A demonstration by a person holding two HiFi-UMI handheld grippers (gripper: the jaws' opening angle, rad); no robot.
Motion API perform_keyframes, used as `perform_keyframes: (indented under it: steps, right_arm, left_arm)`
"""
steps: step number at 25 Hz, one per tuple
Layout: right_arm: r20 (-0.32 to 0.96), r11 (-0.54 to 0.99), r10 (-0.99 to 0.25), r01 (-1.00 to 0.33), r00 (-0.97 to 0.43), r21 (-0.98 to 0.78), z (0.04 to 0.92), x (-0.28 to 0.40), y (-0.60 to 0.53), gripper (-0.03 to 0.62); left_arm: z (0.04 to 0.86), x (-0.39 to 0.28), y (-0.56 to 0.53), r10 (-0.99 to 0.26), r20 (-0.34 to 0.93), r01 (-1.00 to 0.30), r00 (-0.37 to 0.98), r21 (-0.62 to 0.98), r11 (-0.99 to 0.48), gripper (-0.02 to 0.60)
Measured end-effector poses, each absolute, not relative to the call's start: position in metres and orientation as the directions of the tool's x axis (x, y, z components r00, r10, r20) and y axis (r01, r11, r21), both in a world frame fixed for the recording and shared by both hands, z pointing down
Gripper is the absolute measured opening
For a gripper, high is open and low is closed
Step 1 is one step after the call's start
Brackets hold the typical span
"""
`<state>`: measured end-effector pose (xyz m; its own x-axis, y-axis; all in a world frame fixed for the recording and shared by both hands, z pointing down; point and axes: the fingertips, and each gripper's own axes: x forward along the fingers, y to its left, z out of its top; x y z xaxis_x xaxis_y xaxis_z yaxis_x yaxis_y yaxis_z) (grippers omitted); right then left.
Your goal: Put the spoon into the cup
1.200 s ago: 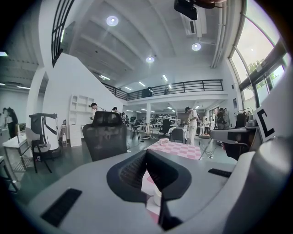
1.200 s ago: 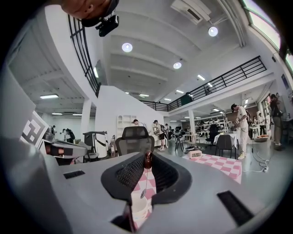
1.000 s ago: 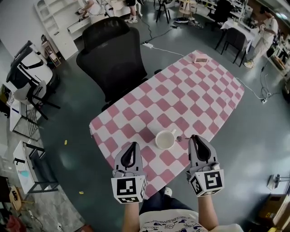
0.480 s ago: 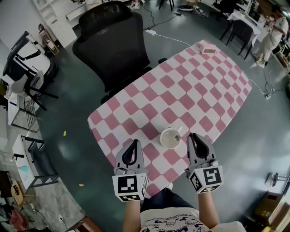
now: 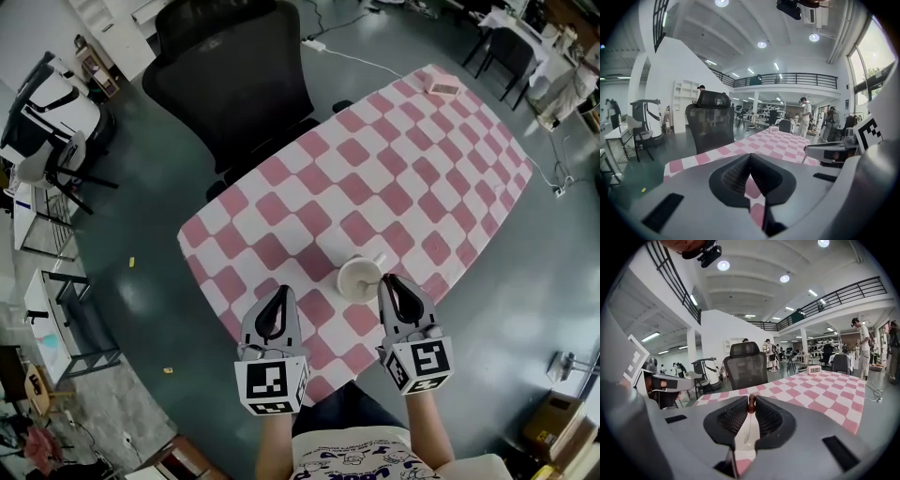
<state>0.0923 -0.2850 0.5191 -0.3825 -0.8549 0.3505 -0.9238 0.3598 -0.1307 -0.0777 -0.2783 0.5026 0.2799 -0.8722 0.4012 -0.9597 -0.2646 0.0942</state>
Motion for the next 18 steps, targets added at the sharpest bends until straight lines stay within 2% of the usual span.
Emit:
perform_keyframes:
  steps: [18]
  right_arm:
    - [0.442, 0.388, -0.792, -0.906, -0.421, -0.167, 0.574, 0.07, -0.291, 0.061]
  left_arm:
    - [0.534, -0.088, -0.283, -0.853, 0.447, -0.963, 0.27, 0.11, -0.247, 0.014]
